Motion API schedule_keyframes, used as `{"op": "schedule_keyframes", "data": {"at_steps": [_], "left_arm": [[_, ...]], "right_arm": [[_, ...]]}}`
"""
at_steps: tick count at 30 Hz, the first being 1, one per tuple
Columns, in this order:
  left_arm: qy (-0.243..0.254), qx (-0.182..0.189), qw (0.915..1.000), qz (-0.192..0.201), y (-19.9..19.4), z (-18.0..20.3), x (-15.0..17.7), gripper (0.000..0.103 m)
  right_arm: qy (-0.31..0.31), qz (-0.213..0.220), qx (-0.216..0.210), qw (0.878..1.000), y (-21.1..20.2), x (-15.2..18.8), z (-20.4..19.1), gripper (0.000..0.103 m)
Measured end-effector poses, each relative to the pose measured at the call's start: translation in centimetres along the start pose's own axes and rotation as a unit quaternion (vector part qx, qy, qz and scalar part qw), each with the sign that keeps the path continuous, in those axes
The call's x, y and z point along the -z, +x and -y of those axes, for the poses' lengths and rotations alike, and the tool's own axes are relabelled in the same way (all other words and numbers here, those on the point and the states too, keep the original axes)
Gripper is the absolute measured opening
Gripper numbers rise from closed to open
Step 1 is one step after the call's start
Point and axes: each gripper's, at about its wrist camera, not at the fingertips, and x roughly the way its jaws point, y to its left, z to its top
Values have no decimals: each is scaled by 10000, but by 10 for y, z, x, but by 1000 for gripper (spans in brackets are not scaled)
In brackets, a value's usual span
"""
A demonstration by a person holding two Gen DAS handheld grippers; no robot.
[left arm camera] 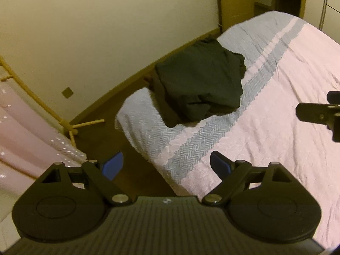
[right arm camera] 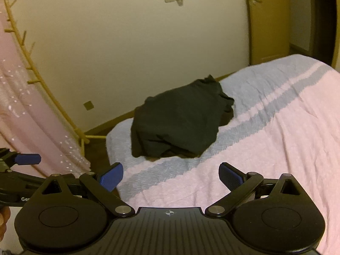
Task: Fold clothes
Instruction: 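Move both grippers toward the crumpled dark green sweater on the bed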
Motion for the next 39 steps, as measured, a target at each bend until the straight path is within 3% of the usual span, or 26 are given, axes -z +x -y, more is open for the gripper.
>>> {"op": "schedule_keyframes", "data": {"at_steps": [6,13,19,27,39], "left_arm": [[312,325,9990,-32,26,-15,-16,87],[675,704,9952,-69,56,-33,-35,87],[990,923,9907,-120,80,-42,-37,87],[953,1156,9884,-235,94,-45,-43,87],[699,1047,9915,-329,85,-25,-48,87]], "right_arm": [[226,101,81,9997,-1,1,12,99],[436,-288,757,9958,66,-30,-17,99],[680,-229,974,9927,79,-26,-24,99],[670,-368,1124,9907,89,-28,-29,99],[502,-402,956,9933,80,-32,-6,99]]}}
